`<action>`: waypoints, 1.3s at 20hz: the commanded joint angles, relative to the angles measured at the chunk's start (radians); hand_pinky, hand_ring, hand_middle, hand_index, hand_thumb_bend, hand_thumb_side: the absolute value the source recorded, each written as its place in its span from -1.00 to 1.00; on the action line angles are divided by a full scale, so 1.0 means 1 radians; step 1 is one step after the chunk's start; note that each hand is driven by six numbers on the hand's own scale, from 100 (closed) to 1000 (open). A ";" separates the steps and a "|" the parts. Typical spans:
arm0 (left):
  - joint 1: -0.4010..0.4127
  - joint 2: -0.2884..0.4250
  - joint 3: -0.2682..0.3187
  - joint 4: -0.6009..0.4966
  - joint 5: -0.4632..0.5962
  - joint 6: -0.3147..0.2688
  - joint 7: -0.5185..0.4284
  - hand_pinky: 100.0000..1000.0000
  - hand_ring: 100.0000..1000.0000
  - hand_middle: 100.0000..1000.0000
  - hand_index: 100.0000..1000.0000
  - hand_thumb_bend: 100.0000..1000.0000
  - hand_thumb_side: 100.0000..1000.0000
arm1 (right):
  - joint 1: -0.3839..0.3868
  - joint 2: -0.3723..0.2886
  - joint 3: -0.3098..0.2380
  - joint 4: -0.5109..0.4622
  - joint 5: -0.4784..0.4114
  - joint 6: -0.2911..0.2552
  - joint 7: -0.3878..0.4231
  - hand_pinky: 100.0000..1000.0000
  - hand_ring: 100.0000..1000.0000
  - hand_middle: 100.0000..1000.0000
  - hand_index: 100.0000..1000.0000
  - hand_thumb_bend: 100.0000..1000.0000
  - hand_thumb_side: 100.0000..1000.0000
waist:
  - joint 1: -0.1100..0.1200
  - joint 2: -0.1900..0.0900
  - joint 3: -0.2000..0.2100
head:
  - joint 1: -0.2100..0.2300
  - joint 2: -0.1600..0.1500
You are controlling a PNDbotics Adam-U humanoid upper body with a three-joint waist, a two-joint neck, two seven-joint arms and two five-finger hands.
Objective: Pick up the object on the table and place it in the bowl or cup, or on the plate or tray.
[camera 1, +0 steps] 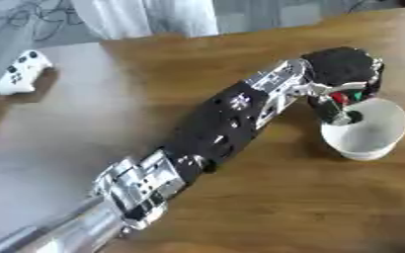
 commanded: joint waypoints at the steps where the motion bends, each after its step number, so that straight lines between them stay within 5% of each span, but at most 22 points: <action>1: -0.029 -0.002 -0.006 -0.016 -0.002 -0.011 -0.004 -1.00 -1.00 -1.00 -0.69 -0.58 -1.00 | -0.003 -0.001 0.002 -0.013 0.006 -0.002 0.005 0.91 0.92 0.97 0.95 -1.00 0.75 | -0.006 -0.020 -0.003 | -0.008 -0.011; 20: -0.047 0.007 -0.052 -0.094 0.087 -0.022 -0.080 -1.00 -1.00 -1.00 -0.68 -0.58 -1.00 | 0.010 -0.007 0.000 0.047 0.037 -0.017 0.011 0.91 0.92 0.97 0.95 -1.00 0.72 | -0.012 -0.070 0.023 | -0.023 -0.019; 26: -0.039 -0.028 -0.059 -0.081 0.103 -0.026 -0.088 -1.00 -1.00 -1.00 -0.68 -0.56 -1.00 | 0.007 -0.011 0.001 0.071 0.044 -0.031 0.014 0.90 0.92 0.97 0.94 -1.00 0.70 | -0.019 -0.087 0.020 | -0.058 -0.009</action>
